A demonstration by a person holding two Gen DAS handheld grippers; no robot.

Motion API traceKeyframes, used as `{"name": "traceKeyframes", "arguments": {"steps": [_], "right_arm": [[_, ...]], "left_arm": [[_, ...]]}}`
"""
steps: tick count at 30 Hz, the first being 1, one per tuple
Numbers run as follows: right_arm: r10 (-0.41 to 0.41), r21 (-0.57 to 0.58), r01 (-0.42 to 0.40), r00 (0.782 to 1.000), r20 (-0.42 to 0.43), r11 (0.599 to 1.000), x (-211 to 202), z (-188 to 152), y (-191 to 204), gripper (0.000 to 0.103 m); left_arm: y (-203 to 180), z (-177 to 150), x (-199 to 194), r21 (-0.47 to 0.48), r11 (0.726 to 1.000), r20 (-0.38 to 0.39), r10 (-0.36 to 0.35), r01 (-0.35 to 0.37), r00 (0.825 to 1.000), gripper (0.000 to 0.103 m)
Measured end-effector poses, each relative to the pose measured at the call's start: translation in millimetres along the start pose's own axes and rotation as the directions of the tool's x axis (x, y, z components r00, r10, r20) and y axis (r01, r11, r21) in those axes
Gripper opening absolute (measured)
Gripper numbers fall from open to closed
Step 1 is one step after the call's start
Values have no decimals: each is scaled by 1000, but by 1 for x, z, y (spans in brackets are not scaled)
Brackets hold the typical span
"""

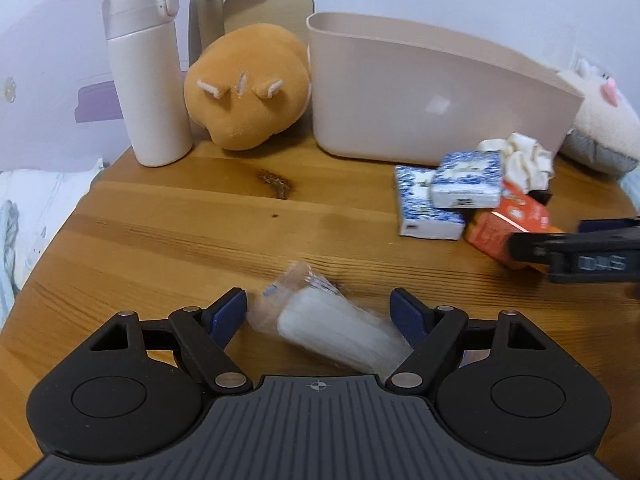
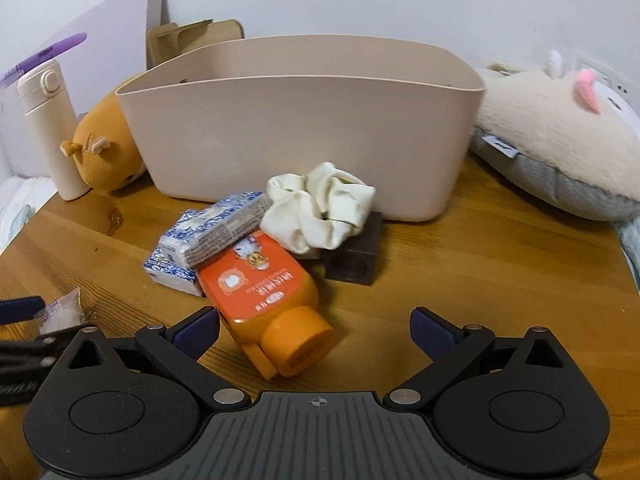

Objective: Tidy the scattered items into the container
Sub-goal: 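Grasp the wrapped white item with the left tool while the right tool grasps the orange bottle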

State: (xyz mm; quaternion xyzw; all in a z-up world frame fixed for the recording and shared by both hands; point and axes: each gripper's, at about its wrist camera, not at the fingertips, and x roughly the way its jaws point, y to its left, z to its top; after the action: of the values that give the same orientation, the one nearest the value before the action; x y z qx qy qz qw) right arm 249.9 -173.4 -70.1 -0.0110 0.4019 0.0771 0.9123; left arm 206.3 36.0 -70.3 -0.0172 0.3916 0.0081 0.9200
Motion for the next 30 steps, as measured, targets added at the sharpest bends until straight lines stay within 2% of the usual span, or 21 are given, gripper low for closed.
{"name": "traceKeyframes", "arguments": {"steps": [4, 7, 9, 11, 15, 23, 26, 28, 30], "right_arm": [[2, -33, -2, 1000, -6, 999, 9, 3, 7, 101], [19, -50, -20, 1000, -14, 999, 12, 4, 12, 91], [43, -58, -44, 999, -19, 997, 12, 4, 14, 78], [59, -61, -60, 998, -26, 996, 12, 3, 16, 72], [64, -58, -66, 997, -34, 996, 11, 1, 18, 62], [83, -27, -85, 995, -56, 996, 1, -4, 19, 50], [94, -22, -95, 994, -63, 995, -3, -7, 19, 50], [95, -18, -97, 993, -62, 995, -2, -7, 20, 61], [89, -12, -89, 995, -52, 996, -1, -6, 18, 73]], "left_arm": [[-9, -4, 0, 13, 1000, -16, -5, 6, 1000, 80], [-16, -10, 3, 29, 999, -13, 21, -21, 1000, 79], [-17, -13, 3, 29, 999, -2, 18, -18, 1000, 76], [-16, -13, 3, 32, 999, -1, 14, -14, 1000, 73], [-10, -15, 1, 39, 999, -14, 5, -5, 1000, 72], [-2, -35, -17, 31, 999, -41, -5, 6, 999, 81], [-6, -41, -20, 49, 999, -40, 5, -3, 999, 83], [-7, -42, -18, 44, 999, -23, 10, -9, 1000, 83], [-7, -41, -17, 42, 999, 8, 9, -9, 1000, 72]]}}
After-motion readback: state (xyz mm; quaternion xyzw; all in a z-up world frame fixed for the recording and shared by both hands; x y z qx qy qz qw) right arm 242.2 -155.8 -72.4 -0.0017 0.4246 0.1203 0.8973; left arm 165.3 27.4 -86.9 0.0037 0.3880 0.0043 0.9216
